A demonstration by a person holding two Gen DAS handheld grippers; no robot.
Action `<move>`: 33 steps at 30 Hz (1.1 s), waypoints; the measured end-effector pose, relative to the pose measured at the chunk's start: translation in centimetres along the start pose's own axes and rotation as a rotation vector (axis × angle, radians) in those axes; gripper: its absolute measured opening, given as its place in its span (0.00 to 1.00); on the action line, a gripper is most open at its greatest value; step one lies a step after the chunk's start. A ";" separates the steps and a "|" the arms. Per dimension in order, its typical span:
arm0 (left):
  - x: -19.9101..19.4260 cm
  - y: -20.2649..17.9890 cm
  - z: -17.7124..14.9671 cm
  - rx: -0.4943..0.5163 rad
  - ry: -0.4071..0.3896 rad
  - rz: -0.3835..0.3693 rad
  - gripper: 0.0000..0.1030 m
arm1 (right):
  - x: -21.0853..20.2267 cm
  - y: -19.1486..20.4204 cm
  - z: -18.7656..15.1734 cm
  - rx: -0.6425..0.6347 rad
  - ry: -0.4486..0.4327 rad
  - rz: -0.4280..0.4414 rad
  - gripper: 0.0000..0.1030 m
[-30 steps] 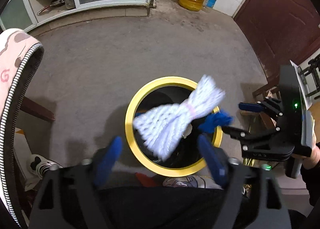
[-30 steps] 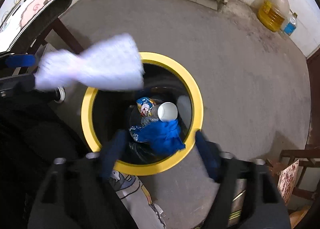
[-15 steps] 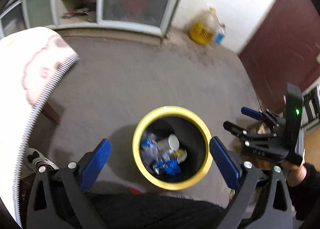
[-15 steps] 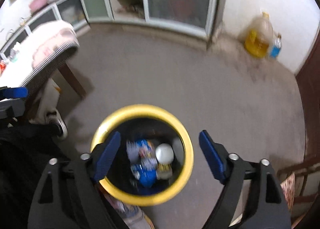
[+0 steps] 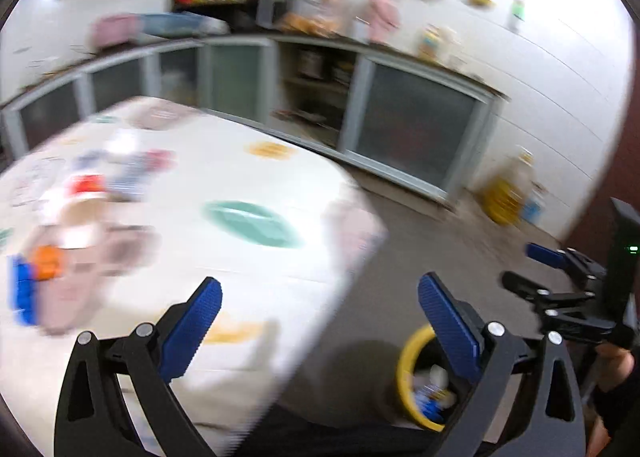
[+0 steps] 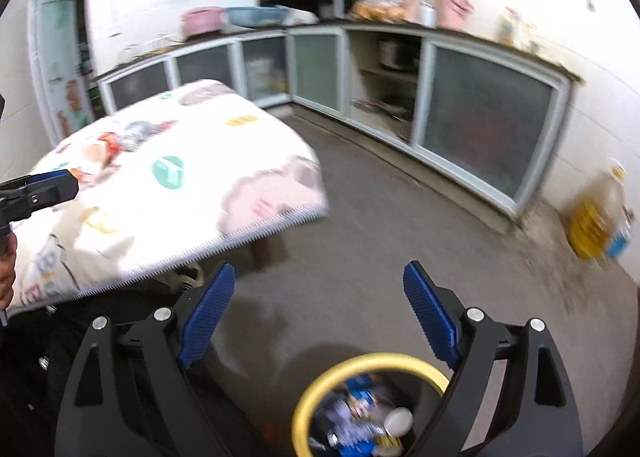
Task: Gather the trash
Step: 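Move both open tools back over the table, then grasp the blue glove with the left tool while the right tool grasps the red-white paper cup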
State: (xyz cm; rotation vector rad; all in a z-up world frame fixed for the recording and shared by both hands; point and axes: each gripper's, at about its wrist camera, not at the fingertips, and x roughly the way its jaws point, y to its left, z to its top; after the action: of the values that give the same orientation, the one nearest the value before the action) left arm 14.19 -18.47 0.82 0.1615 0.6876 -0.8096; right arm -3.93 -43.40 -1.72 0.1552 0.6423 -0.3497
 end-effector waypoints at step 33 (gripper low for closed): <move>-1.7 26.5 -3.8 -0.404 0.114 0.449 0.92 | 18.9 34.7 13.6 -0.504 0.020 0.360 0.74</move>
State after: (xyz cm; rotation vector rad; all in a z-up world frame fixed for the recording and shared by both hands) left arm 30.33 2.30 -4.23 -0.0070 0.8690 -0.2236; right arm 30.38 -19.64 -1.27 -0.2073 0.6892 0.1652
